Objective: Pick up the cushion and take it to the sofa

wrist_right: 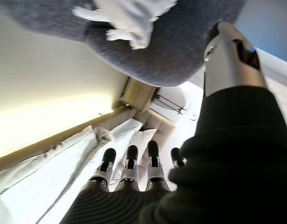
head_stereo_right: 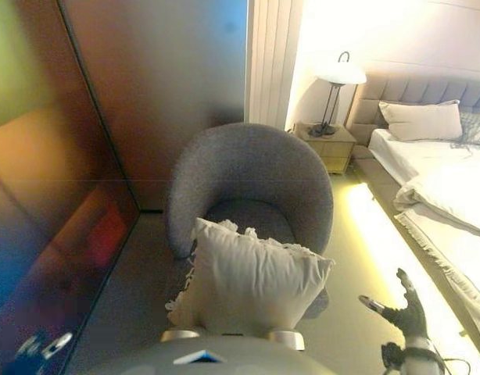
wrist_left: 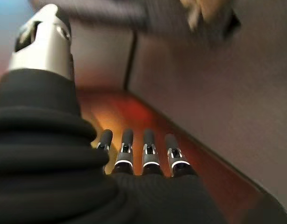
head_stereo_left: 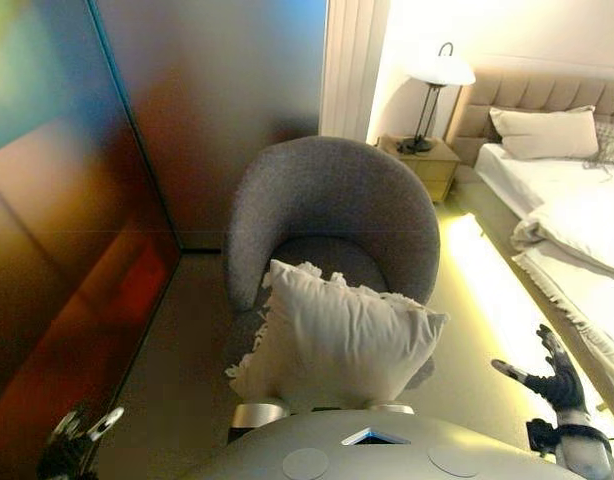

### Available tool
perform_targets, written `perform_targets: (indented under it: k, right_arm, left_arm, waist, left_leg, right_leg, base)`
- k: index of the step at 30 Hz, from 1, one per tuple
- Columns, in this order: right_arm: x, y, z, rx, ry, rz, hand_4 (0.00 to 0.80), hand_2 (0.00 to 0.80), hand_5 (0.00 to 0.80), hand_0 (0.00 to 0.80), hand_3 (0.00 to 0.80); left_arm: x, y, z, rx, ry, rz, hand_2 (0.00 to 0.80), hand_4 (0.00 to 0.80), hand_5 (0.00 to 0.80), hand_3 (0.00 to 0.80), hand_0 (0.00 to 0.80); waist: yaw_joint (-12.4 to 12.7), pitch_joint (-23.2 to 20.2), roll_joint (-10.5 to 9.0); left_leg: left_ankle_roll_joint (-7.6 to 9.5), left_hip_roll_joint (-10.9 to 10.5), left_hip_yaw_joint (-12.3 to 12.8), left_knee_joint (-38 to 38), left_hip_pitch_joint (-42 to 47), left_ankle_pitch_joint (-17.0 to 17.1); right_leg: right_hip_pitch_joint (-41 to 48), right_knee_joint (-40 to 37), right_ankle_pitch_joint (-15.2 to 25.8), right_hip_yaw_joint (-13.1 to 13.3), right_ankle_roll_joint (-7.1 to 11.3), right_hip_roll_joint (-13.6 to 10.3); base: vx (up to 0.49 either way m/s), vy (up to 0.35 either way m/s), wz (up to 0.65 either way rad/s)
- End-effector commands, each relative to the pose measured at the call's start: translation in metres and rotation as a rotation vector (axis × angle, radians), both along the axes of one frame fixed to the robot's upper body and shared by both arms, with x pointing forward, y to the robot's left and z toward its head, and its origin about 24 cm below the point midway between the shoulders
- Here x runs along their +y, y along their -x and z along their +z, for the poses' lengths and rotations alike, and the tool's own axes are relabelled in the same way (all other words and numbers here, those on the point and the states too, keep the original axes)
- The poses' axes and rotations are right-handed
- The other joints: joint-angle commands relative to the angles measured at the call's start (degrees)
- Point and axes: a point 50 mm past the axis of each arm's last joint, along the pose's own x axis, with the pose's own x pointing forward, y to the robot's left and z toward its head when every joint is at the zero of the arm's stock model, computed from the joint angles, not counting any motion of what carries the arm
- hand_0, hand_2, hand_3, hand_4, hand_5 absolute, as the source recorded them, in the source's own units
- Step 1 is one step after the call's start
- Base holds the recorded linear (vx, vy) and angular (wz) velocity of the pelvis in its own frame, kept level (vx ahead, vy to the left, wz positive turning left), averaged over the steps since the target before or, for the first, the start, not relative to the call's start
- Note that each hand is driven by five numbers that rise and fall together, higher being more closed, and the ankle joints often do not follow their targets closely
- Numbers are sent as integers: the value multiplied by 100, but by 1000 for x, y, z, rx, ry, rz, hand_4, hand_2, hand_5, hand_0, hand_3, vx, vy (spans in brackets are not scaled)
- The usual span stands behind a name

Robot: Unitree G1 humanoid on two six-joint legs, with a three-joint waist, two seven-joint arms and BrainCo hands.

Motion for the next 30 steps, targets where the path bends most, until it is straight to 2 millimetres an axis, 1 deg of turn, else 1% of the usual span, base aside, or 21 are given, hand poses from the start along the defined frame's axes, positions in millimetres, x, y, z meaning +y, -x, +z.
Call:
perform_targets:
  k: [1,2,3,4,5,6,7,8,9,10,11,13,14,16,17,18,20,24,27,30]
  right_arm:
    - [-9,-25,12,-94,-11,71,0,0,0,0,0]
    - [-8,-23,7,-49,-46,92,0,0,0,0,0]
    - [-7,-22,3,-21,-72,101,0,0,0,0,0]
    - [-4,-18,-5,32,-119,107,0,0,0,0,0]
    - [1,-11,-21,134,-207,100,0,0,0,0,0]
    - [5,-7,-33,199,-269,99,0,0,0,0,0]
    - [10,-4,-43,238,-320,103,0,0,0,0,0]
    - [18,1,-55,312,-420,117,0,0,0,0,0]
    - [22,3,-60,348,-467,133,0,0,0,0,0]
    - [33,6,-75,420,-555,159,0,0,0,0,0]
    - [36,4,-79,429,-577,160,0,0,0,0,0]
    - [42,-10,-86,448,-659,164,0,0,0,0,0]
    - [49,-19,-88,452,-668,196,0,0,0,0,0]
    - [61,-30,-90,444,-684,261,0,0,0,0,0]
    - [68,-33,-90,447,-704,296,0,0,0,0,0]
    - [73,-33,-91,450,-717,322,0,0,0,0,0]
    - [83,-31,-93,469,-767,370,0,0,0,0,0]
    - [102,-29,-94,455,-891,424,0,0,0,0,0]
    - [120,-34,-88,404,-966,505,0,0,0,0,0]
    - [135,-43,-82,354,-1056,546,0,0,0,0,0]
  left_arm:
    - [15,18,6,194,-101,-40,0,0,0,0,0]
    - [10,41,-4,345,-42,23,0,0,0,0,0]
    - [6,56,-11,433,5,78,0,0,0,0,0]
    - [-5,83,-21,568,99,158,0,0,0,0,0]
    - [-25,115,-32,719,221,219,0,0,0,0,0]
    - [-41,131,-40,798,305,301,0,0,0,0,0]
    - [-52,140,-45,852,363,331,0,0,0,0,0]
    - [-65,149,-47,926,502,336,0,0,0,0,0]
    - [-69,150,-48,942,564,323,0,0,0,0,0]
    - [-79,143,-56,955,693,239,0,0,0,0,0]
    - [-79,133,-61,935,706,187,0,0,0,0,0]
    - [-75,99,-73,847,691,28,0,0,0,0,0]
    - [-77,79,-79,789,685,-37,0,0,0,0,0]
    - [-86,47,-87,705,686,-127,0,0,0,0,0]
    - [-93,36,-89,666,706,-173,0,0,0,0,0]
    - [-99,29,-91,644,721,-191,0,0,0,0,0]
    - [-112,23,-94,617,748,-215,0,0,0,0,0]
    - [-122,19,-98,605,741,-269,0,0,0,0,0]
    - [-133,11,-101,590,758,-332,0,0,0,0,0]
    - [-146,-4,-104,574,746,-454,0,0,0,0,0]
  waist:
    - [-173,-39,111]
    - [-180,0,145]
    - [-179,5,145]
    - [-185,25,154]
    - [-200,68,170]
    - [-213,68,160]
    - [-231,83,157]
    - [-261,103,148]
    - [-277,119,143]
    - [-315,155,133]
    - [-329,184,140]
    - [-362,285,188]
    - [-365,339,217]
    - [-355,447,280]
    - [-348,489,306]
    - [-335,510,320]
    - [-299,516,323]
    - [-252,435,251]
    - [-250,371,212]
    - [-248,318,186]
  left_leg:
    - [289,52,113,-957,263,-102]
    - [274,63,120,-968,246,-95]
    - [264,49,128,-982,204,-59]
    - [254,39,133,-1002,180,-40]
    - [251,44,149,-1031,188,-32]
    - [260,35,178,-1060,163,-12]
    - [269,30,196,-1092,168,-15]
    - [280,24,219,-1139,181,-19]
    - [284,26,231,-1159,193,-21]
    - [294,31,272,-1205,223,-28]
    - [294,39,287,-1229,241,-25]
    - [265,68,312,-1274,253,7]
    - [245,79,311,-1293,227,31]
    - [206,94,293,-1316,133,87]
    - [183,101,292,-1328,82,115]
    - [166,109,293,-1331,34,136]
    - [123,123,312,-1352,-34,185]
    - [68,163,345,-1343,-64,197]
    - [38,171,335,-1323,-96,189]
    - [12,171,334,-1246,-146,167]
  right_leg:
    - [-1197,-788,1425,-157,388,117]
    - [-1166,-821,1386,-174,378,125]
    - [-1181,-859,1405,-173,375,116]
    - [-1185,-892,1412,-180,378,115]
    - [-1172,-912,1414,-180,379,121]
    - [-1196,-944,1430,-166,375,115]
    - [-1203,-962,1429,-160,375,123]
    - [-1213,-983,1428,-156,374,134]
    - [-1211,-989,1425,-156,369,139]
    - [-1220,-1011,1408,-146,351,159]
    - [-1215,-1021,1387,-144,342,173]
    - [-1222,-1034,1338,-161,315,202]
    - [-1237,-1044,1315,-168,303,210]
    - [-1257,-1089,1290,-182,288,213]
    - [-1259,-1119,1280,-190,286,213]
    - [-1248,-1153,1274,-196,285,212]
    - [-1192,-1238,1277,-228,295,210]
    - [-1102,-1296,1262,-244,299,215]
    - [-1066,-1317,1231,-204,281,231]
    - [-1060,-1303,1204,-175,269,227]
  base:
    - [-242,64,8]
    - [-221,59,10]
    - [-222,56,8]
    - [-199,42,8]
    - [-191,37,0]
    - [-156,26,-8]
    - [-124,17,-16]
    - [-82,13,-15]
    - [-59,19,-7]
    - [0,0,0]
    - [-30,35,10]
    - [-51,39,18]
    - [-104,40,19]
    - [-141,39,8]
    - [-121,22,-3]
    - [-85,5,-7]
    - [-23,-23,-4]
    - [59,-56,-1]
    - [69,-52,-3]
    - [72,-27,6]
